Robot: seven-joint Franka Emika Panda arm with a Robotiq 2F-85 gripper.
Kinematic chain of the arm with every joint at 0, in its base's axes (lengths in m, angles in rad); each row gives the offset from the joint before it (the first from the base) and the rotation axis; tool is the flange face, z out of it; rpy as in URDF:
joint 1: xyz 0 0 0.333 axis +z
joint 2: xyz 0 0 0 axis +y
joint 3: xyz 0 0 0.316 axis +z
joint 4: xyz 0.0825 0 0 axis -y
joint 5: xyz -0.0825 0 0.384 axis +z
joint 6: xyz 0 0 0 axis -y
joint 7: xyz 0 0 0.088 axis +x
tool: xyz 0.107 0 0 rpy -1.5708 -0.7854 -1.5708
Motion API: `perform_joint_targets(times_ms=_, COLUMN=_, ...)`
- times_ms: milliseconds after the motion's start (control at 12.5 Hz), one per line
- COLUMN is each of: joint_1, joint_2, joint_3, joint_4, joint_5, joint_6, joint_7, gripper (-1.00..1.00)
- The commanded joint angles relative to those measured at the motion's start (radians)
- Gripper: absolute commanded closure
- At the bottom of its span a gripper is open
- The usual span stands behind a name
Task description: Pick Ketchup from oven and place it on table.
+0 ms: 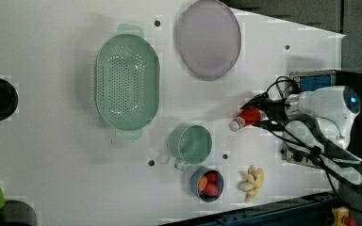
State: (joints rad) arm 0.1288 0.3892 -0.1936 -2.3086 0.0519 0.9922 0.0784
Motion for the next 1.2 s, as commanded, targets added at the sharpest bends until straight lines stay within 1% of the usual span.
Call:
perform_joint_targets(times_ms=80, joint_1=0.003, joint_2=-0.080, joint_3=0.015, joint_4=0.022, joint_5=-0.008, joint_6=0.039, joint_7=-0.021, gripper=-1.00)
perform_joint_targets(times_ms=320, joint_1=0.004, joint_2=-0.189, joint_3=0.016, joint_4=0.085, joint_5=-0.008, joint_6=0.004, joint_7=-0.021, gripper=-1.00)
perform_joint_targets(times_ms=400, joint_1=0.004, joint_2=-0.228, joint_3=0.016, joint_4=0.118, joint_5=-0.008, joint_6=-0.058, joint_7=-0.021, gripper=-1.00)
perform_joint_targets(times_ms=480, joint_1=0.003, joint_2=-0.272, joint_3=0.013, joint_4=0.172, joint_5=-0.008, joint_6=-0.184, joint_7=-0.021, gripper=-1.00)
perform_joint_targets(times_ms=560, joint_1=0.002, joint_2=-0.294, joint_3=0.011, joint_4=0.208, joint_5=-0.008, joint_6=-0.262, joint_7=-0.021, gripper=-1.00)
perform_joint_targets(times_ms=880, joint_1=0.002, joint_2=-0.354, joint_3=0.013, joint_4=0.366, joint_5=-0.008, joint_6=-0.455, joint_7=-0.010, gripper=-1.00)
perform_joint_targets(times_ms=1040, joint_1=0.003, joint_2=-0.366, joint_3=0.014, joint_4=0.453, joint_5=-0.010, joint_6=-0.547, joint_7=-0.010, gripper=-1.00)
perform_joint_targets(times_ms=1200, joint_1=0.003, joint_2=-0.366, joint_3=0.013, joint_4=0.529, joint_5=-0.010, joint_6=-0.675, joint_7=-0.008, gripper=-1.00)
